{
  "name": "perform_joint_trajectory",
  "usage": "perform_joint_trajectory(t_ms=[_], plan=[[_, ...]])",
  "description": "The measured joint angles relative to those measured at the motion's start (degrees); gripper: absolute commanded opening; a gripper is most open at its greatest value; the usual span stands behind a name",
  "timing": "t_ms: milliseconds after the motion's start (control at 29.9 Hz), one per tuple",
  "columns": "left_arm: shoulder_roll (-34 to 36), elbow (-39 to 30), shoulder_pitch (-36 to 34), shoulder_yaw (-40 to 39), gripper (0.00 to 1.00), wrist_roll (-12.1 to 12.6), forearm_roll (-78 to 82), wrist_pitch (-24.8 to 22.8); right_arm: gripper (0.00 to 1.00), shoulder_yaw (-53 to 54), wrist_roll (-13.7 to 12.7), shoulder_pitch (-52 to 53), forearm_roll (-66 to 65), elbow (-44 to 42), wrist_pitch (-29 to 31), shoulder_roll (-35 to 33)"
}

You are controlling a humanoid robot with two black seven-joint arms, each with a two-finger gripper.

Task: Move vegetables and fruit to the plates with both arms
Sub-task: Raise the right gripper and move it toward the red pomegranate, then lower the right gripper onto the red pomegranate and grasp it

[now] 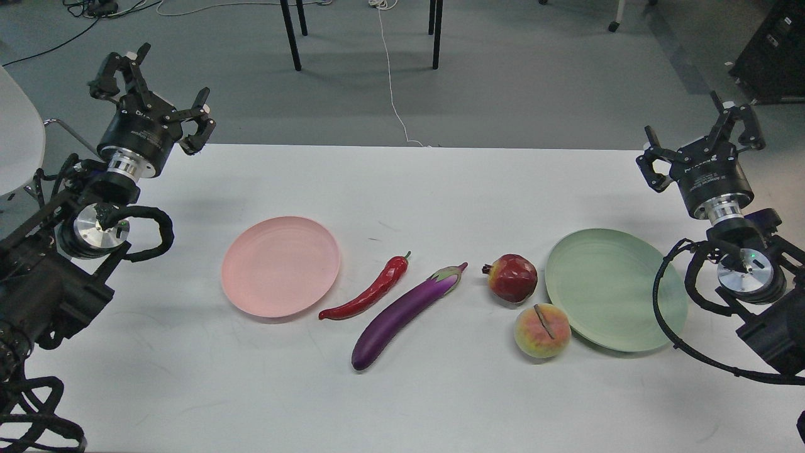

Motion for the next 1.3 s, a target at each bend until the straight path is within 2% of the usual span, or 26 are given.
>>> perform_joint_trajectory(t_ms=[167,301,468,635,802,935,1102,1303], plan=[[-0.04,-0.23,-0.03,0.53,0.98,-0.11,0.33,0.26,0.99,-0.65,0.12,0.14,-0.35,1.79,0.0,-2.71],[-0.1,-0.26,-0.03,0.65,0.98,0.43,0.4,0.07,0.99,-6.54,0.16,2.65,-1.22,5.54,0.0,-7.9],[0.31,-0.27,-0.03,0.65,0.98,0.78,0.41,0.04,0.99,-23.53,0.17,14.41,-2.25,9.08,0.0,-13.5],[0.7,-0.52,-0.03,0.67,0.98,0.89,0.42,-0.14,0.99,-42.64,0.17,29.06,-4.67,12.69,0.0,-14.73],[2.05,-2.21,-0.03,0.67,0.98,0.91,0.42,-0.27,0.99,-58.42,0.15,41.31,-13.75,18.31,-0.61,-13.26],[3.2,-3.62,0.13,0.68,0.98,0.9,0.42,-0.28,0.99,-69.91,0.11,48.66,-23.22,23.58,-3.95,-10.48],[3.53,-3.98,0.2,0.72,0.98,0.82,0.41,-0.28,0.99,-81.83,0.04,54.25,-32.05,29.33,-8.46,-5.86],[3.55,-4.05,0.21,0.67,0.98,0.81,0.41,-0.36,0.99,-90.4,-0.23,57.99,-40.66,30.95,-10.73,0.93]])
